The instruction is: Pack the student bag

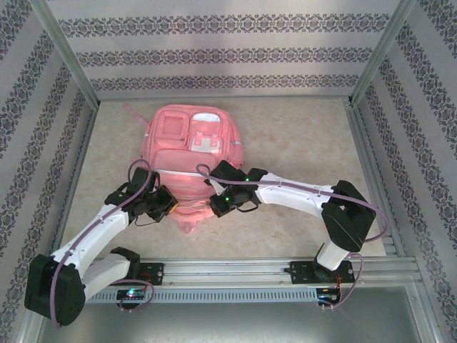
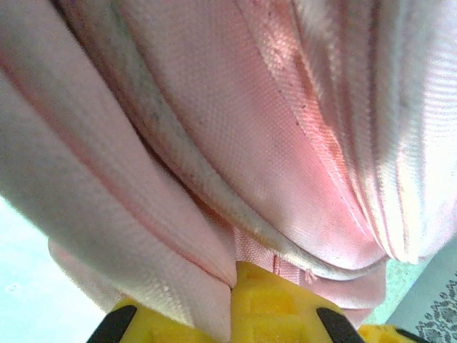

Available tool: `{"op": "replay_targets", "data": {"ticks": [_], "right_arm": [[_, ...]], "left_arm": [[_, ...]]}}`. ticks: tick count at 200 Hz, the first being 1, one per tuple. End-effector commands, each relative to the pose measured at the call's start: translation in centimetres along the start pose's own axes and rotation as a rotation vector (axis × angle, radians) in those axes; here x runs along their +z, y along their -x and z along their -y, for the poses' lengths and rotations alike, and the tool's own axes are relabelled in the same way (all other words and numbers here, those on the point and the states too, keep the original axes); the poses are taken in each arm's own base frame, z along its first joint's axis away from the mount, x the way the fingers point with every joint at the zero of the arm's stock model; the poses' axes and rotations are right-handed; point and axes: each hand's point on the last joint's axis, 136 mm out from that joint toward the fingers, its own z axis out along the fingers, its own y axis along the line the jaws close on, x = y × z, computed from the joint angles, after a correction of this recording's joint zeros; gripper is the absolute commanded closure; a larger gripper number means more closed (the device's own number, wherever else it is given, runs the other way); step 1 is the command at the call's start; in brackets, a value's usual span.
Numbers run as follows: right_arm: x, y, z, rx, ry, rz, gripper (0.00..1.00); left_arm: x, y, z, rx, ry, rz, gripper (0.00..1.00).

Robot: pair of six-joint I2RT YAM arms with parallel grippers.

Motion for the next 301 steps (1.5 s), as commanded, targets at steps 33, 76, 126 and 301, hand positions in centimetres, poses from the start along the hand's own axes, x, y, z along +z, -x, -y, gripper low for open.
{"op": "replay_targets", "data": {"ticks": [33, 76, 126, 301], "right_arm": [[0.1, -1.6, 7.0, 0.124, -0.254, -0.032, 1.0], [-1.6, 0.7, 9.2, 0.172, -0.259, 0.1, 1.0], [-3.2, 3.8, 13.7, 0.343, -0.226, 0.267, 1.0], [-21.4, 1.6, 20.2, 0.424, -0.538, 0.88, 0.02]], "left_arm": [[-2.7, 2.0, 0.1, 0.02, 0.009, 0.121, 1.0], [-2.8, 1.8, -0.7, 0.017, 0.014, 0.112, 1.0], [-2.1, 1.5, -0.9, 0.024, 0.009, 0.078, 1.0], [-8.0, 1.4, 8.5, 0.741, -0.099, 0.319, 0.0]]}}
